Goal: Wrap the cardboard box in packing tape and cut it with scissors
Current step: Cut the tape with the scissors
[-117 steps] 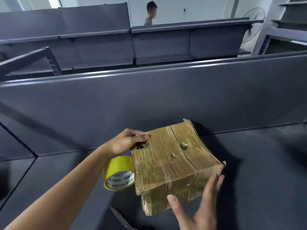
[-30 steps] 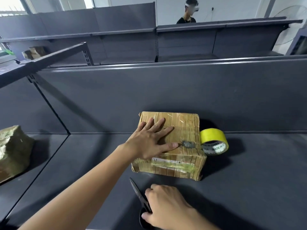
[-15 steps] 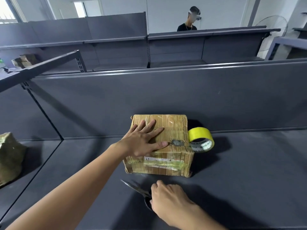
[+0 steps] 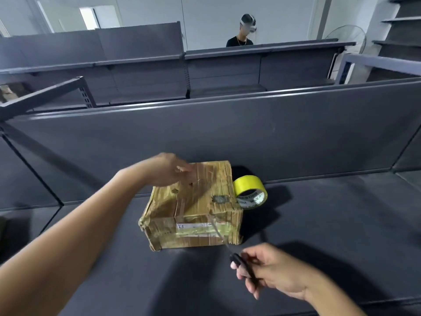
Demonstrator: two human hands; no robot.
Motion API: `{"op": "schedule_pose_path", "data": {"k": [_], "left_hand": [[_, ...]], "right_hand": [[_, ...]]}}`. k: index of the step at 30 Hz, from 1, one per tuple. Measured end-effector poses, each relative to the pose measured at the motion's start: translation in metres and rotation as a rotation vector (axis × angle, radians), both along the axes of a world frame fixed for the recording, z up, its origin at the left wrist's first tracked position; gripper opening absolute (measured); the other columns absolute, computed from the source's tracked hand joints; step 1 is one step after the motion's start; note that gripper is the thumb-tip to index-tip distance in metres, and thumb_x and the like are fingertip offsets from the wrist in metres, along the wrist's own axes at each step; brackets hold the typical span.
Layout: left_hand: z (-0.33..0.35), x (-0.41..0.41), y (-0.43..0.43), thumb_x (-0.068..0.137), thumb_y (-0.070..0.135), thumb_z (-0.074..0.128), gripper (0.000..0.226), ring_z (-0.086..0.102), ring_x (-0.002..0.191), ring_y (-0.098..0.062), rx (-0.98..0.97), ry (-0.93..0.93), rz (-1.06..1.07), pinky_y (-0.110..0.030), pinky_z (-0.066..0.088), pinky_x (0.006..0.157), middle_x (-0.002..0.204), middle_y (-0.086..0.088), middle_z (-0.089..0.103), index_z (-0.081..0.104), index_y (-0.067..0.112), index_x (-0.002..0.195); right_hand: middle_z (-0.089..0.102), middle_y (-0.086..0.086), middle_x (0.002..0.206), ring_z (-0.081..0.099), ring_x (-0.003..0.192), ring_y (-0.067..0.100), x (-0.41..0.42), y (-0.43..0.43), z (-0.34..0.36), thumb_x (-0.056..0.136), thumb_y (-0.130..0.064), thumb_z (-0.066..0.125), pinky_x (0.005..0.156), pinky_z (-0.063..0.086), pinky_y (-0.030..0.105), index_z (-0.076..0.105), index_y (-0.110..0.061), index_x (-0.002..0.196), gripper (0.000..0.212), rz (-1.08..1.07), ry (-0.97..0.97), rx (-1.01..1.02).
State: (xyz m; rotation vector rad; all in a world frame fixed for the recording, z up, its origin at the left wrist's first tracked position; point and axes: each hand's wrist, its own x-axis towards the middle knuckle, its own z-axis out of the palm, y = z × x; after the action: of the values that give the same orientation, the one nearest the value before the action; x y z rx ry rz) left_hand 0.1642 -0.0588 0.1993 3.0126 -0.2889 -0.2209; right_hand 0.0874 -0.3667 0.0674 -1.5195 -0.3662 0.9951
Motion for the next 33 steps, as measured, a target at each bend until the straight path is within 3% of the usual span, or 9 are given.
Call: {"op": "schedule_pose_path", "data": {"k": [3, 8, 12, 17, 21, 24, 27, 31, 33], "left_hand": [[0.008, 0.031, -0.018, 0.095, 0.037, 0.069, 0.024, 0.069, 0.111, -0.016, -0.115, -0.201, -0.121, -0.031, 0.049, 0.098, 0.119, 0.006, 0.075, 0.077, 0.026, 0.115], [-0.006, 0.067, -0.071, 0.089, 0.058, 0.068, 0.063, 0.039, 0.144, -0.02, -0.12, 0.13, -0.253, -0.042, 0.027, 0.119, 0.157, 0.001, 0.044, 0.051, 0.037, 0.147], [-0.022, 0.075, -0.074, 0.086, 0.07, 0.062, 0.074, 0.036, 0.147, -0.028, 0.003, 0.255, -0.227, -0.047, 0.026, 0.118, 0.162, 0.001, 0.035, 0.041, 0.042, 0.152], [-0.021, 0.076, -0.046, 0.077, 0.084, 0.06, 0.065, 0.061, 0.114, -0.02, 0.102, 0.266, -0.099, -0.036, 0.048, 0.094, 0.116, 0.01, 0.067, 0.068, 0.032, 0.116], [-0.026, 0.079, -0.033, 0.072, 0.093, 0.048, 0.076, 0.064, 0.089, -0.018, -0.033, 0.274, -0.022, -0.042, 0.05, 0.088, 0.087, 0.004, 0.069, 0.07, 0.02, 0.081], [-0.032, 0.084, -0.037, 0.081, 0.078, 0.06, 0.066, 0.063, 0.076, -0.017, -0.244, 0.247, -0.086, -0.038, 0.054, 0.08, 0.086, -0.008, 0.072, 0.074, 0.014, 0.086], [-0.032, 0.094, -0.039, 0.088, 0.054, 0.073, 0.034, 0.06, 0.065, -0.007, -0.293, 0.338, -0.123, -0.025, 0.05, 0.067, 0.068, 0.011, 0.067, 0.076, 0.021, 0.083], [-0.033, 0.108, -0.033, 0.088, 0.039, 0.079, 0.028, 0.072, 0.092, -0.015, -0.344, 0.439, -0.162, -0.033, 0.059, 0.087, 0.095, 0.001, 0.078, 0.078, 0.015, 0.102], [-0.035, 0.111, -0.03, 0.088, 0.034, 0.079, 0.023, 0.066, 0.079, -0.011, -0.367, 0.436, -0.195, -0.029, 0.055, 0.078, 0.084, 0.0, 0.073, 0.075, 0.012, 0.094]], "right_hand": [[0.065, 0.01, 0.084, 0.06, 0.061, 0.017, 0.007, -0.016, 0.001, 0.084, -0.017, 0.077, 0.053, 0.051, 0.027, 0.064, 0.006, 0.106, 0.035, -0.08, 0.054, 0.102], [0.063, 0.012, 0.081, 0.057, 0.057, 0.017, 0.016, -0.027, 0.007, 0.069, -0.027, 0.09, 0.05, 0.048, 0.027, 0.062, 0.008, 0.106, 0.058, -0.143, 0.019, 0.162], [0.063, 0.012, 0.083, 0.056, 0.057, 0.017, 0.026, -0.033, 0.007, 0.059, -0.041, 0.096, 0.05, 0.047, 0.027, 0.063, 0.006, 0.104, 0.074, -0.194, -0.006, 0.172], [0.064, 0.013, 0.08, 0.053, 0.054, 0.016, 0.043, -0.04, 0.008, 0.048, -0.046, 0.1, 0.046, 0.044, 0.026, 0.062, 0.01, 0.105, 0.088, -0.313, -0.001, 0.173], [0.064, 0.013, 0.081, 0.051, 0.053, 0.016, 0.059, -0.041, 0.009, 0.043, -0.051, 0.1, 0.045, 0.041, 0.025, 0.067, 0.008, 0.106, 0.092, -0.329, -0.023, 0.096], [0.064, 0.013, 0.082, 0.048, 0.052, 0.015, 0.069, -0.038, 0.009, 0.045, -0.052, 0.099, 0.046, 0.04, 0.025, 0.068, 0.006, 0.103, 0.087, -0.278, -0.033, 0.039], [0.064, 0.013, 0.081, 0.048, 0.053, 0.014, 0.076, -0.034, 0.011, 0.048, -0.052, 0.098, 0.048, 0.04, 0.024, 0.068, 0.005, 0.102, 0.085, -0.221, -0.034, 0.0], [0.064, 0.01, 0.078, 0.046, 0.056, 0.013, 0.083, -0.034, 0.014, 0.05, -0.053, 0.097, 0.049, 0.038, 0.022, 0.068, 0.003, 0.098, 0.079, -0.153, -0.041, -0.083], [0.063, 0.011, 0.077, 0.044, 0.057, 0.013, 0.086, -0.034, 0.014, 0.055, -0.051, 0.095, 0.049, 0.037, 0.023, 0.067, 0.002, 0.096, 0.073, -0.131, -0.051, -0.112]]}}
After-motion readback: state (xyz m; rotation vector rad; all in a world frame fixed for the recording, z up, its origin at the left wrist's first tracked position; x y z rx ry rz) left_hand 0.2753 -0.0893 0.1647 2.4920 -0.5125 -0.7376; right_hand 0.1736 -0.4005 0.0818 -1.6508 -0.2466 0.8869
